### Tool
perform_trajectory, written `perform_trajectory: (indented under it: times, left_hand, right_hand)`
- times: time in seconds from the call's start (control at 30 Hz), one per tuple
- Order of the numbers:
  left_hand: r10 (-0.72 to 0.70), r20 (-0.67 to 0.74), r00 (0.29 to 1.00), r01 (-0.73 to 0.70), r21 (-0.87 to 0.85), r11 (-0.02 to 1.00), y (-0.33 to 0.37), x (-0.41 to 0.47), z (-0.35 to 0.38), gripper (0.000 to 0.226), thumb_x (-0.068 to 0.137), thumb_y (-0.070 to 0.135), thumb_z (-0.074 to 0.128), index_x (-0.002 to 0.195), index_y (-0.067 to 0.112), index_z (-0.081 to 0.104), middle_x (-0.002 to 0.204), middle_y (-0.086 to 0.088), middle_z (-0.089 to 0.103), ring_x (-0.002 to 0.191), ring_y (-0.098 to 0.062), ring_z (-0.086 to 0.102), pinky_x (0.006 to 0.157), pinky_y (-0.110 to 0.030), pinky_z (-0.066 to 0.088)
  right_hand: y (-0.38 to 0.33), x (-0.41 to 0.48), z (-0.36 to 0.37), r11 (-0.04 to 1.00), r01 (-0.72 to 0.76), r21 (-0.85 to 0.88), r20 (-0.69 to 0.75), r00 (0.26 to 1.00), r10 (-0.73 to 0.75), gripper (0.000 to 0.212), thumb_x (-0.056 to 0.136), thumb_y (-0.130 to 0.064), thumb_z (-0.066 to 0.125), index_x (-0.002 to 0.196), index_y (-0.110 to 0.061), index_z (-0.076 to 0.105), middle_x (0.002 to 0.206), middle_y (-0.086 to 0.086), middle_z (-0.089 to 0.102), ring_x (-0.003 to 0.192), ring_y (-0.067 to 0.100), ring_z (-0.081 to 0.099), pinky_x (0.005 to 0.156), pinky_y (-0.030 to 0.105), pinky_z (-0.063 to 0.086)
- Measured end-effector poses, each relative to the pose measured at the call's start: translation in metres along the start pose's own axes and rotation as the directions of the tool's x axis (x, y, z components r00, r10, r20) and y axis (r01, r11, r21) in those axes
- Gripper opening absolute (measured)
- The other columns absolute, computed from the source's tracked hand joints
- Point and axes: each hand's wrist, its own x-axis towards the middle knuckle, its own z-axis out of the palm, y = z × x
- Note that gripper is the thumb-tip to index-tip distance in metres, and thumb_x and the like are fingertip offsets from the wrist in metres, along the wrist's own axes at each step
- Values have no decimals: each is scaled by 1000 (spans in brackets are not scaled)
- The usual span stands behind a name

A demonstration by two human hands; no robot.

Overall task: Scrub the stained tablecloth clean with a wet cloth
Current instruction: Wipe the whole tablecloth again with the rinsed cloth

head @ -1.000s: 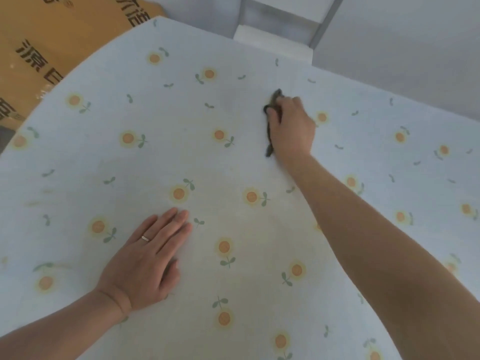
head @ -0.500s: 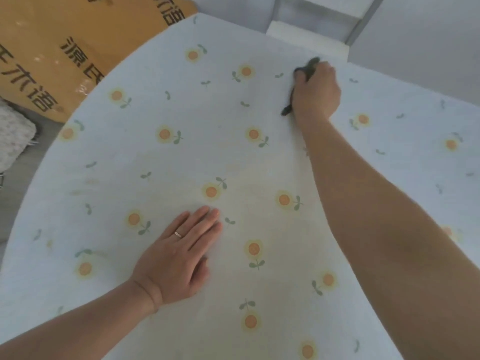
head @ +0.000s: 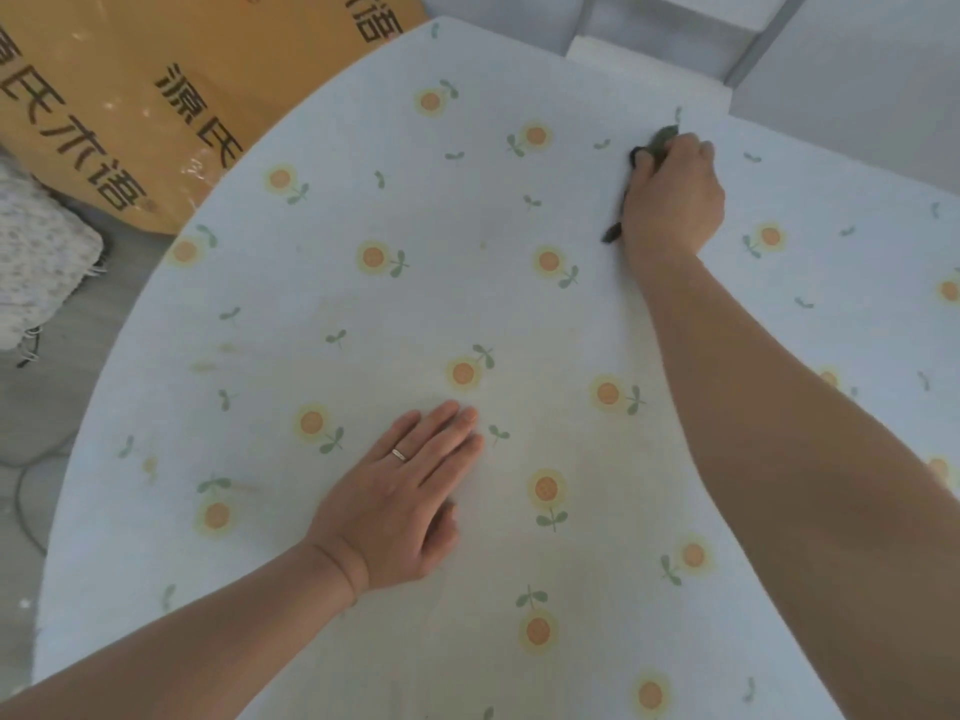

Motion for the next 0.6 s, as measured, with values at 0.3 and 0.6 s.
perform_trajectory:
  times: [0.3, 0.6]
  left_hand:
    - [5, -15, 1000, -5, 10, 1000, 0, 0, 1, 71, 84, 29, 54, 150, 3, 50, 164, -14, 36, 154, -31, 32, 124, -51, 27]
    - [-5, -60, 998, 6, 14, 1000, -2, 1, 1, 68, 84, 25, 52, 148, 2, 52, 162, -15, 39, 152, -34, 35, 122, -54, 31]
  right_hand:
    - [-3, -141, -19, 721, 676, 153, 384, 632, -673, 28, 100, -43, 52, 122, -27, 61, 115, 2, 58, 91, 27, 65, 71, 36, 45]
    - [134, -42, -51, 974, -42, -223, -17, 999, 40, 35, 105, -38, 40, 126, -16, 57, 131, 8, 50, 94, 37, 60, 69, 35, 34]
